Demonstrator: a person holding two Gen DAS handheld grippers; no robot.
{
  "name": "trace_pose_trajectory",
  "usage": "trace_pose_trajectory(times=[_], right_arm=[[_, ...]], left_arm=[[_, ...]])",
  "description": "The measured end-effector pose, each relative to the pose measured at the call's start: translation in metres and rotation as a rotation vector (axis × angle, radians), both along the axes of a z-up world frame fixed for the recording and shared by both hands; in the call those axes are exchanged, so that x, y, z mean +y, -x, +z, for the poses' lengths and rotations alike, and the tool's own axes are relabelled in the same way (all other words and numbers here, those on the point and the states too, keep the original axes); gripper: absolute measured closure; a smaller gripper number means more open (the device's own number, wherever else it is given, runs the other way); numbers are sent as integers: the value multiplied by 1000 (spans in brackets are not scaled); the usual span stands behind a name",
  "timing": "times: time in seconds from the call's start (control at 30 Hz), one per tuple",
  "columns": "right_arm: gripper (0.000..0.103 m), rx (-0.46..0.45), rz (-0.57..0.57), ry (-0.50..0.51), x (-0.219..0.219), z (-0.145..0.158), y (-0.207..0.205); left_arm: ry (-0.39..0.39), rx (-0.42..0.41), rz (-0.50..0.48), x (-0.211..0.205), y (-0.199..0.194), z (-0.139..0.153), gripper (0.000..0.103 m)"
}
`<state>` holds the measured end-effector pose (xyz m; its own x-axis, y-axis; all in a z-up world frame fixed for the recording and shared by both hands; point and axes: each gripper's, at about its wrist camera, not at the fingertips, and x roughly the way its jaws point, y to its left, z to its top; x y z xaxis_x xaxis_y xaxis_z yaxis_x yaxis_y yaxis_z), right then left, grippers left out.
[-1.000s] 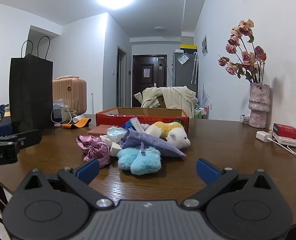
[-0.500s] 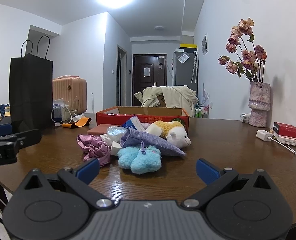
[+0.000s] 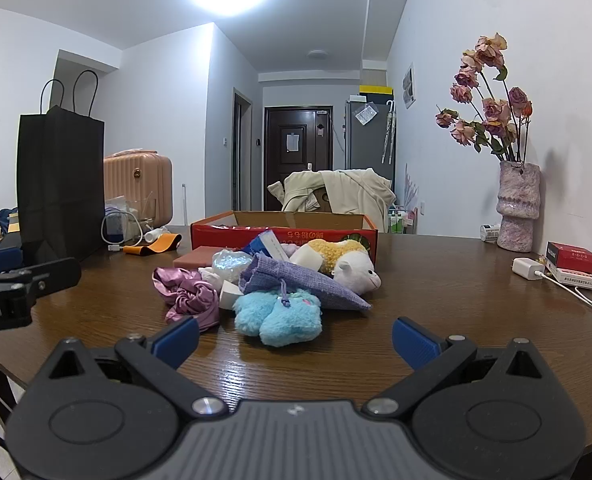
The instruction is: Organize soft objects
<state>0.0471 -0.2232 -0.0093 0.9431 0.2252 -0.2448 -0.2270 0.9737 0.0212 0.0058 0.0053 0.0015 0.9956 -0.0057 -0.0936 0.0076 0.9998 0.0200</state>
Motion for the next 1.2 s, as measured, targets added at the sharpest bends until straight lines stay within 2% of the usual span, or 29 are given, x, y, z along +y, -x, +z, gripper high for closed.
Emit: trace_pose_trajectory(times=[1.2], right_arm=[[0, 6, 1, -3, 0, 0, -4]], left_arm=[[2, 3, 4, 1, -3, 1, 0]])
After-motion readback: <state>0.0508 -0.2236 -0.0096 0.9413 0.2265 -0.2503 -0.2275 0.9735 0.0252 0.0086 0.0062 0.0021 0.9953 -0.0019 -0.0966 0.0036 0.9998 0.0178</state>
